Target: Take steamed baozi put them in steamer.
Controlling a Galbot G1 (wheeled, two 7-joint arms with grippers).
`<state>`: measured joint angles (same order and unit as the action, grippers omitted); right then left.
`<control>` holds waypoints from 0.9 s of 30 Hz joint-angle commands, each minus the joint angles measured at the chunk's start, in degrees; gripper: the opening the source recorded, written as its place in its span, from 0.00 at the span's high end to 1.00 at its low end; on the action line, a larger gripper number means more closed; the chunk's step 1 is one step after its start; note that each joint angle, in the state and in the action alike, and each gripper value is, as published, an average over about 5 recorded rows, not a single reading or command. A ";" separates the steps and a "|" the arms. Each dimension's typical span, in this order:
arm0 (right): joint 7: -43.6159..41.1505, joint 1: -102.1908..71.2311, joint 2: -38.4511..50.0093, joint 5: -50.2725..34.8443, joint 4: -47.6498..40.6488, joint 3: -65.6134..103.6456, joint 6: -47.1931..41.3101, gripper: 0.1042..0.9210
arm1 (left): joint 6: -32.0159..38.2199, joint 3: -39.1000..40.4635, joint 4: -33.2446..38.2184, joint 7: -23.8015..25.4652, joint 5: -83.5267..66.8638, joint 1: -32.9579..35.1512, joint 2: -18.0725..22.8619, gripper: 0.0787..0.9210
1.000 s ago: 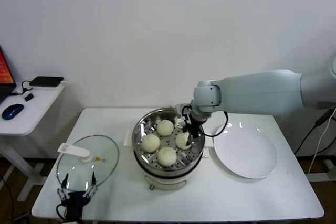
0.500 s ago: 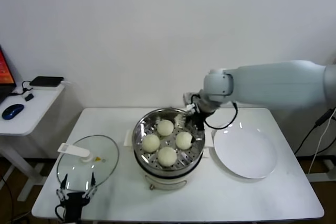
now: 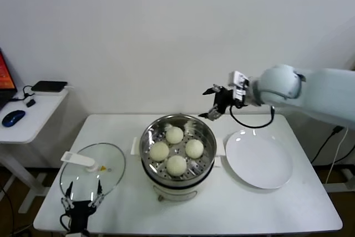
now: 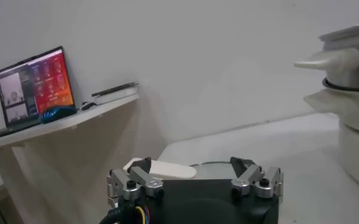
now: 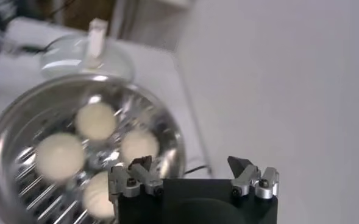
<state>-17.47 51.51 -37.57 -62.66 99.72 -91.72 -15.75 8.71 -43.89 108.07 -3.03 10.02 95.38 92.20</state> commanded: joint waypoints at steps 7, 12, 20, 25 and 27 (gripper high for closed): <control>16.70 -120.73 3.88 18.76 8.76 108.39 25.83 0.12 | 3.41 -0.21 -2.08 -0.03 0.38 -0.74 1.98 0.12; 11.78 -135.36 -13.65 29.32 5.33 116.90 36.79 0.12 | 4.65 -0.20 -2.29 -0.34 0.24 -0.55 2.18 0.12; 7.12 -150.40 -28.42 32.08 2.86 119.25 51.63 0.12 | 5.17 -0.30 -1.68 -1.03 -0.22 0.53 2.35 0.12; 6.99 -154.97 -31.43 32.54 0.98 117.85 56.82 0.12 | 5.29 -0.17 -1.60 -1.16 -0.12 0.81 2.39 0.12; 7.09 -156.17 -32.05 32.55 1.06 117.30 57.73 0.12 | 5.22 -0.14 -1.42 -1.20 -0.11 0.79 2.46 0.12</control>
<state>-8.68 -49.79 -55.34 -36.02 102.76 3.42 25.76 13.43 -44.10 106.42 -4.13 10.00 95.94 92.20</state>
